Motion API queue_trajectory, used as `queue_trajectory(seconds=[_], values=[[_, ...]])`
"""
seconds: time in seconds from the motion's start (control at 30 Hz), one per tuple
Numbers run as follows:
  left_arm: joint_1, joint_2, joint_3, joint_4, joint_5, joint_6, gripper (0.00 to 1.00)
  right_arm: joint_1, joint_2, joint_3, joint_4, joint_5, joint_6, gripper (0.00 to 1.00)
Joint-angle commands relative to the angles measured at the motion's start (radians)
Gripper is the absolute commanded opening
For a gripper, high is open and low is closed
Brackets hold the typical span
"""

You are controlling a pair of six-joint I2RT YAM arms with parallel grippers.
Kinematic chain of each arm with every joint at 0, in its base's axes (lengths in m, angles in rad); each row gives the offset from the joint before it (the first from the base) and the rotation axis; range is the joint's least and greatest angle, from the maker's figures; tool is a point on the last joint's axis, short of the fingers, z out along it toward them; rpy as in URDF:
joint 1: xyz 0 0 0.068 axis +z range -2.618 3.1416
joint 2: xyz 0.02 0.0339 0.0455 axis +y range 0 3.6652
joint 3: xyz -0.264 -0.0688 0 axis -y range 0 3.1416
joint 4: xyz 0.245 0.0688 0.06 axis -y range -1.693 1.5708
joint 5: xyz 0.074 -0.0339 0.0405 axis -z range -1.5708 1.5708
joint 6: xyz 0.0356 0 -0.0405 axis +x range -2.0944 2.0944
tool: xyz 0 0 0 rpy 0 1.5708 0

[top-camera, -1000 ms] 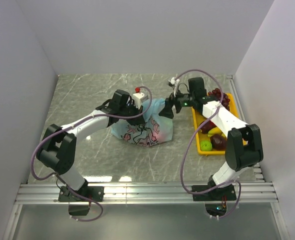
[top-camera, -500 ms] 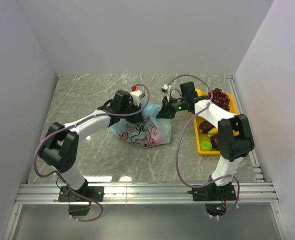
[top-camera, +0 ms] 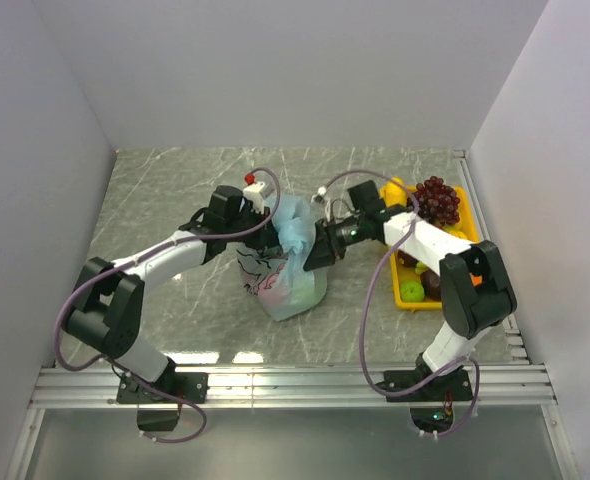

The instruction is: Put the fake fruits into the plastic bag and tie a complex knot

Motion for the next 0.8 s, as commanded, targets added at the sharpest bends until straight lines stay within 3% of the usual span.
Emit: queue_trajectory(seconds=[0.0, 0.1, 0.3, 0.47, 0.57, 0.6, 0.67, 0.7, 0.77], values=[[0.006, -0.09, -0.026, 0.006, 0.078, 0.012, 0.0, -0.098, -0.066, 0.146, -0.243, -0.061, -0.159, 0.45], [0.005, -0.116, -0.04, -0.069, 0.064, 0.02, 0.0, -0.195, -0.083, 0.238, -0.274, -0.081, -0.109, 0.48], [-0.021, -0.04, 0.0, -0.127, -0.019, -0.014, 0.0, -0.214, 0.063, 0.333, -0.011, 0.068, 0.126, 0.42], [-0.074, 0.068, 0.094, -0.195, -0.238, -0.034, 0.0, -0.163, 0.222, 0.473, -0.141, 0.145, 0.053, 0.43], [-0.078, 0.098, 0.103, -0.175, -0.289, -0.055, 0.0, -0.117, 0.256, 0.482, -0.23, 0.156, -0.015, 0.53], [-0.077, 0.106, 0.105, -0.157, -0.286, -0.066, 0.0, -0.108, 0.266, 0.467, -0.248, 0.153, -0.05, 0.65], [-0.077, 0.122, 0.102, -0.125, -0.24, -0.104, 0.0, -0.08, 0.267, 0.439, -0.297, 0.144, -0.094, 0.67], [-0.077, 0.123, 0.094, -0.074, -0.226, -0.123, 0.0, -0.077, 0.26, 0.403, -0.309, 0.133, -0.108, 0.79], [-0.068, 0.122, 0.056, -0.005, -0.179, -0.196, 0.0, -0.065, 0.25, 0.364, -0.316, 0.106, -0.122, 0.9]])
